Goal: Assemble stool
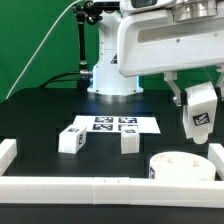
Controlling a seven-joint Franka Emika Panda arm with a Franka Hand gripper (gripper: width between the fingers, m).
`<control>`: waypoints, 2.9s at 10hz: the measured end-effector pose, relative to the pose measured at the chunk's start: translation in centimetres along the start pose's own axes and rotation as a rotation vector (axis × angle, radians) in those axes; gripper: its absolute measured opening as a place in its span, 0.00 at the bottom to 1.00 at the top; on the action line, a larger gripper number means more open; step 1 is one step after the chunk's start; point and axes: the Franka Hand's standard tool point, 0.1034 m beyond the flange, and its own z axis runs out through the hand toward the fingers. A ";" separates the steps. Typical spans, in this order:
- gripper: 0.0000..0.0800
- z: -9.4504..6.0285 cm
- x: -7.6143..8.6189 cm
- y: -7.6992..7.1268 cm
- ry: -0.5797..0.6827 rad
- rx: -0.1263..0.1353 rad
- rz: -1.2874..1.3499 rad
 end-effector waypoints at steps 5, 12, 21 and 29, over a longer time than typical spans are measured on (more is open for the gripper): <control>0.41 1.0 0.2 -0.4 0.167 -0.032 -0.135; 0.41 1.9 -1.5 -2.4 0.228 -0.090 -0.364; 0.41 2.7 -2.1 -1.6 0.277 -0.120 -0.487; 0.41 4.3 -3.2 -1.9 0.251 -0.114 -0.494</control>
Offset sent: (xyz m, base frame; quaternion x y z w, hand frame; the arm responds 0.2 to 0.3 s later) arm 0.0000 0.0000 0.0000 0.0000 0.0000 0.0000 1.0000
